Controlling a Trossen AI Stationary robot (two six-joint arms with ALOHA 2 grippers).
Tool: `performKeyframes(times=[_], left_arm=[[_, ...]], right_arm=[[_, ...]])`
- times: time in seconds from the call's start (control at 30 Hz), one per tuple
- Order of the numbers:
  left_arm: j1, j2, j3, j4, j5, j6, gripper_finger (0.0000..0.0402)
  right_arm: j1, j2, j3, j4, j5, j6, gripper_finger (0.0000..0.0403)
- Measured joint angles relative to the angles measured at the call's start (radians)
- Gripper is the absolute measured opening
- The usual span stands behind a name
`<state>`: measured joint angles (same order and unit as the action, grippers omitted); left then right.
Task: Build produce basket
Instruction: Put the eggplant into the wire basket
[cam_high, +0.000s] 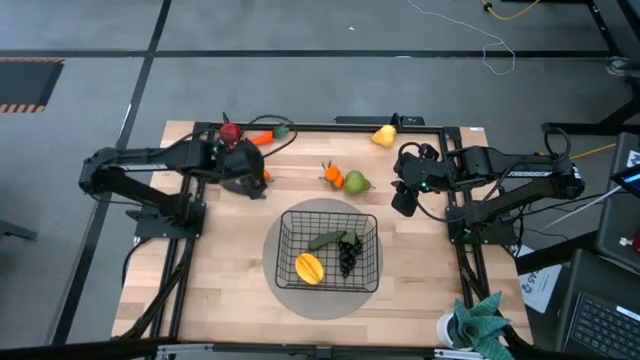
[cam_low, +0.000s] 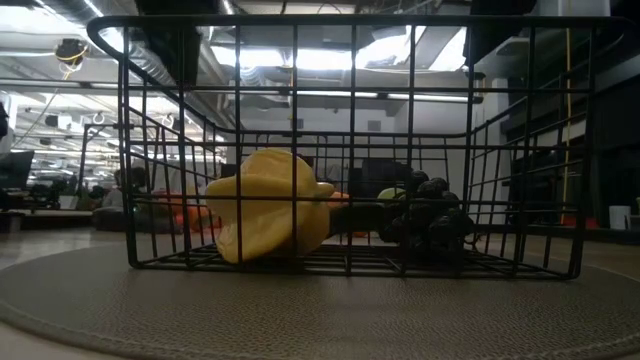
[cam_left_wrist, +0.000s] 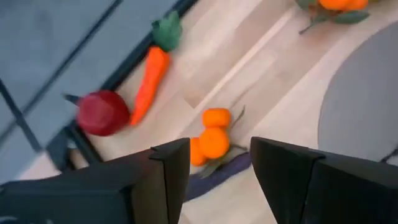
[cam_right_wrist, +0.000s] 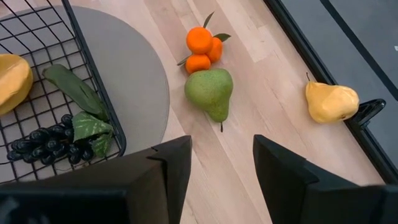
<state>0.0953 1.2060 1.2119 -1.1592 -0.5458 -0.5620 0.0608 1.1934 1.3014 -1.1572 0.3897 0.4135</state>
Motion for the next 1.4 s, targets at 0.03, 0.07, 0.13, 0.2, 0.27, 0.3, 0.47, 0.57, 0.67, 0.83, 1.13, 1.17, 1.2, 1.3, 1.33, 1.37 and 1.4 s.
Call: performKeyframes(times=[0.03, 0.07, 0.13, 0.2, 0.27, 0.3, 0.47, 0.57, 0.67, 0.83, 1.13, 1.17, 1.2, 1.3, 1.33, 1.37, 1.4], left_arm=[[0.022, 0.003, -0.022, 0.000, 0.042, -0.008, 0.0157], [0.045, 0.006, -0.042, 0.001, 0.084, -0.010, 0.0157], [0.079, 0.016, -0.084, 0.048, 0.156, -0.009, 0.0156], [0.116, 0.028, -0.135, 0.069, 0.201, -0.007, 0.0155], [0.144, 0.049, -0.179, 0.089, 0.207, -0.008, 0.0156], [0.161, 0.061, -0.200, 0.102, 0.213, -0.012, 0.0157], [0.241, 0.121, -0.300, 0.129, 0.277, -0.035, 0.0154], [0.278, 0.145, -0.345, 0.142, 0.279, -0.030, 0.0154], [0.305, 0.156, -0.375, 0.164, 0.279, -0.006, 0.0154], [0.342, 0.157, -0.396, 0.241, 0.327, 0.223, 0.0154], [0.366, 0.232, -0.397, 0.255, 0.387, 0.544, 0.0154], [0.366, 0.254, -0.397, 0.254, 0.386, 0.558, 0.0154], [0.366, 0.276, -0.397, 0.255, 0.386, 0.570, 0.0154], [0.365, 0.338, -0.392, 0.249, 0.361, 0.576, 0.0154], [0.365, 0.357, -0.390, 0.247, 0.352, 0.577, 0.0154], [0.364, 0.371, -0.389, 0.247, 0.346, 0.577, 0.0154], [0.363, 0.380, -0.389, 0.247, 0.346, 0.576, 0.0154]], right_arm=[[0.000, 0.000, 0.000, 0.000, 0.000, 0.000, 0.0161], [0.000, 0.000, 0.000, 0.000, 0.000, 0.000, 0.0161], [0.000, 0.000, 0.000, 0.000, 0.000, 0.000, 0.0161], [0.000, 0.000, 0.000, 0.000, 0.000, 0.000, 0.0161], [0.000, 0.000, 0.000, 0.000, 0.000, 0.001, 0.0161], [0.000, 0.000, 0.000, 0.000, 0.000, 0.001, 0.0161], [0.001, 0.000, 0.000, 0.000, 0.000, 0.001, 0.0161], [0.000, 0.000, 0.000, 0.000, 0.000, 0.001, 0.0161], [0.000, 0.000, 0.000, 0.000, 0.000, 0.001, 0.0161], [0.000, 0.000, 0.000, 0.000, 0.000, 0.000, 0.0161], [0.000, 0.000, 0.000, 0.000, 0.000, -0.002, 0.0161], [0.000, 0.000, 0.000, 0.000, 0.000, -0.002, 0.0161], [0.000, 0.000, 0.000, 0.000, 0.000, -0.002, 0.0161], [0.001, 0.000, 0.000, 0.000, 0.000, -0.002, 0.0161], [0.001, 0.000, 0.000, 0.000, 0.000, -0.002, 0.0161], [0.001, 0.000, 0.000, 0.000, 0.000, -0.002, 0.0161], [0.001, 0.000, 0.000, 0.000, 0.000, -0.002, 0.0161]])
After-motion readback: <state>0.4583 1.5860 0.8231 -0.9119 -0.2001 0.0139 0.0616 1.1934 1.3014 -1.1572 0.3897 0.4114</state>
